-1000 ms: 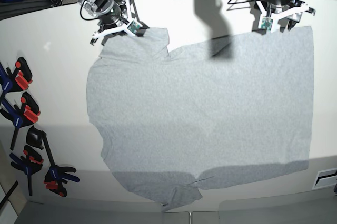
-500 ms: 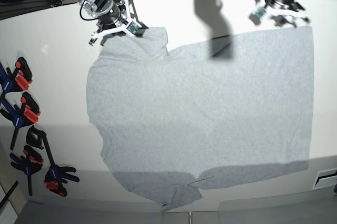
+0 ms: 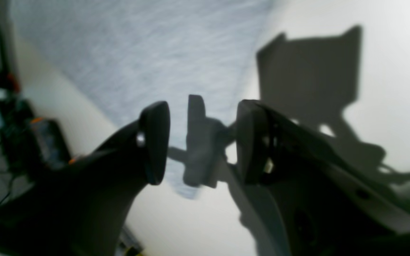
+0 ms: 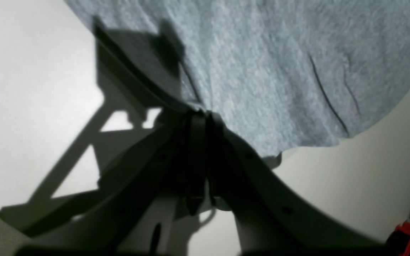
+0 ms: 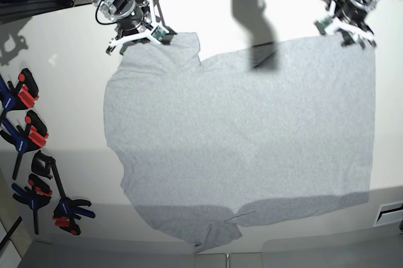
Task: Fold the T-shirt properly
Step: 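Adjust the left gripper's grip on its hem corner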
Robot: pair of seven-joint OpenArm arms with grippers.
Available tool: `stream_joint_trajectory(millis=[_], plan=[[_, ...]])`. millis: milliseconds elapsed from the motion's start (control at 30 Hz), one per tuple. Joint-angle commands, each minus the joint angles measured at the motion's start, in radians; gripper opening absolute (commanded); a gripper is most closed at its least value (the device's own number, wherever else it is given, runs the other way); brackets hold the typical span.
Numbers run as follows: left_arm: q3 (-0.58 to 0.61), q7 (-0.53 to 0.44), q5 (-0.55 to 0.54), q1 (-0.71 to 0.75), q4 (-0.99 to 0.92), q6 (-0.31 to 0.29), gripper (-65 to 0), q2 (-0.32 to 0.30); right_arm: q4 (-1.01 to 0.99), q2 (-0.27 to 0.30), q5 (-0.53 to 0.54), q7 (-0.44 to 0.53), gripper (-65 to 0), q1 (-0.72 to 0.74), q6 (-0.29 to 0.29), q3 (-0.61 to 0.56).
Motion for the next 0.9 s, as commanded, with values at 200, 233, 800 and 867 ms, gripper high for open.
stream_joint_trajectory(millis=[200,233,800,867], plan=[[0.005,0.188,-0.013,-0.008,-0.140,-0.101,-36.0,-0.008,-0.008,0.013,0.003,-0.071,-65.0,-0.011,0.010,0.003],[0.005,0.215,-0.024,-0.008,-0.150,-0.126,-36.0,-0.004,-0.006,0.013,0.003,-0.071,-65.0,-0.011,0.006,0.003],[0.005,-0.030,-0.131,-0.006,-0.126,-0.163,-36.0,-0.002,-0.006,0.013,0.003,-0.072,-65.0,-0.011,-0.011,0.003],[0.005,-0.063,-0.129,-0.006,-0.126,-0.163,-36.0,-0.002,-0.006,0.013,0.003,-0.072,-65.0,-0.011,-0.011,0.003]])
